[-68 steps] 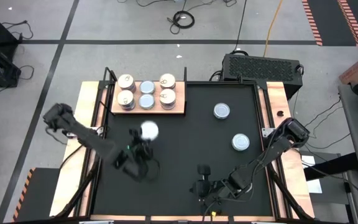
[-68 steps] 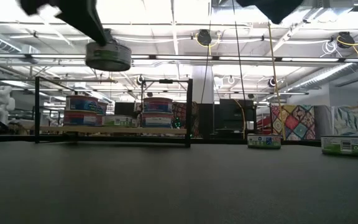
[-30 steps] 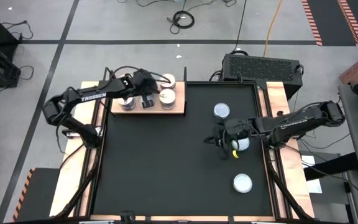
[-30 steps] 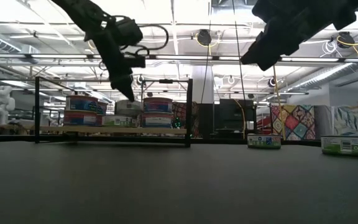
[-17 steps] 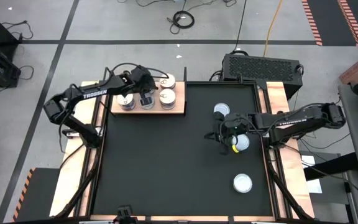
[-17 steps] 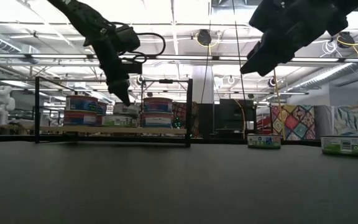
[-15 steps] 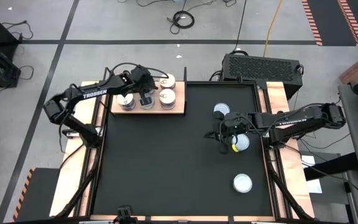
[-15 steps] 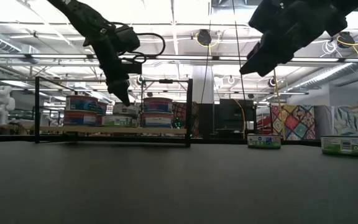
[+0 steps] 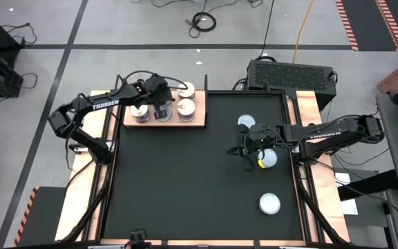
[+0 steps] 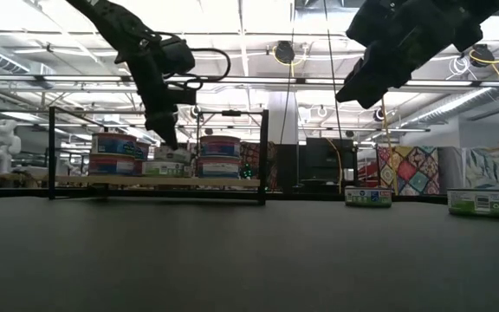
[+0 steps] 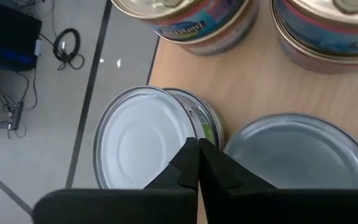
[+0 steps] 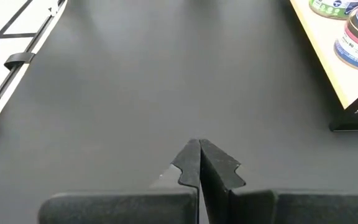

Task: Stack canned seafood by type on shelf
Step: Stack the green tuna can on top of the green tuna can on the shelf

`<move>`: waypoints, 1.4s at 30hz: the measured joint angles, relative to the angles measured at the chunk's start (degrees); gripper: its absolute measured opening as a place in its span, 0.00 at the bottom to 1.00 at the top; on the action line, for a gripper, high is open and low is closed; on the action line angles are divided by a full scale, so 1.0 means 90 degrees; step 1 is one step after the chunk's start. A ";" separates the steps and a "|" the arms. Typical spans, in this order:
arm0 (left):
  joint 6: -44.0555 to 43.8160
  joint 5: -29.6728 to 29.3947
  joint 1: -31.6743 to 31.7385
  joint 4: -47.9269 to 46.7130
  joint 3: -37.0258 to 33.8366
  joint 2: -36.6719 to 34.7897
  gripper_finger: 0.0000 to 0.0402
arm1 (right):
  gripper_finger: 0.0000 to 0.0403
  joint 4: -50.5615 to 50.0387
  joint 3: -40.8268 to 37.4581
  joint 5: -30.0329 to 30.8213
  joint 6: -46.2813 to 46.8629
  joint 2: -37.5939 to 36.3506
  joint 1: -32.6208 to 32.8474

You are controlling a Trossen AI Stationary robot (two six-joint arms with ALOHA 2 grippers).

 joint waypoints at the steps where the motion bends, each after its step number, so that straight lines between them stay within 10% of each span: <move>1: -0.0002 -0.0002 0.0000 0.0042 0.0002 0.0000 0.02 | 0.00 0.0000 0.0000 0.0000 0.0000 0.0000 0.0000; 30: -0.0424 -0.0010 -0.1614 0.0130 0.0009 -0.0702 0.13 | 0.00 -0.0945 0.0000 0.0010 0.0556 0.0007 0.0000; 42: -0.0478 0.1833 -0.3147 0.1610 0.0009 -0.0656 0.13 | 0.00 -0.2318 0.0000 0.0047 0.1848 0.0007 0.0019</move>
